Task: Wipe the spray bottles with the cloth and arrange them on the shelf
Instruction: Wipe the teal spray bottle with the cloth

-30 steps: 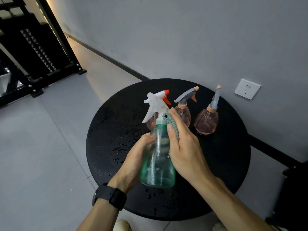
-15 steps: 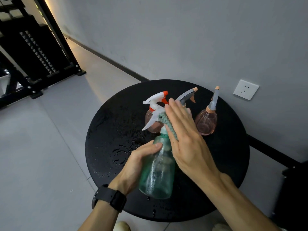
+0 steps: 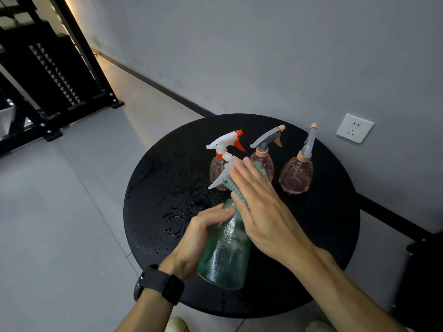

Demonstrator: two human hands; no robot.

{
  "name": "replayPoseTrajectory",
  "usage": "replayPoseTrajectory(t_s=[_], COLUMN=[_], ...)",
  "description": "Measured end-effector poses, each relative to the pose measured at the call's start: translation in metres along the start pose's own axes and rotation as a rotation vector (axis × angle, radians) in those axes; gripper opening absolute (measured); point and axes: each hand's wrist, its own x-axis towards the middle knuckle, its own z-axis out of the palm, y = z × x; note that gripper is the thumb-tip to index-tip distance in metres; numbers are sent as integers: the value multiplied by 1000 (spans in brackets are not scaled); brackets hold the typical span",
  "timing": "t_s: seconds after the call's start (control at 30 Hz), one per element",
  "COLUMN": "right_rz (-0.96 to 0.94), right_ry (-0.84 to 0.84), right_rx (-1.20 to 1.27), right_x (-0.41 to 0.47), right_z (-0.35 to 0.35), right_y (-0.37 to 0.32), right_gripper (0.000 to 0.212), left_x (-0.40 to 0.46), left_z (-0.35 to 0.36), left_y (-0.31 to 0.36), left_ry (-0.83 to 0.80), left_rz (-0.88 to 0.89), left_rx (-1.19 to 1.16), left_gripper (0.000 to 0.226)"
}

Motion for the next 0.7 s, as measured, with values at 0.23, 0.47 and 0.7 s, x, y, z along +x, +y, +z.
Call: replayPoseTrajectory(t_s=[0.23, 0.47, 0.7], right_rz=[46, -69, -48], right_ry=[145, 282, 85], right_rx=[85, 38, -45], right_x=[0, 8, 5], right_z=[9, 0, 21], right_y=[-4, -22, -7], right_gripper=[50, 49, 47], left_x=[1, 1, 3], left_z=[1, 6, 6], left_y=[1, -1, -12], left_ry=[51, 120, 253], left_rz=[61, 84, 127], left_rx=[140, 532, 822], left_gripper=[34, 21, 24])
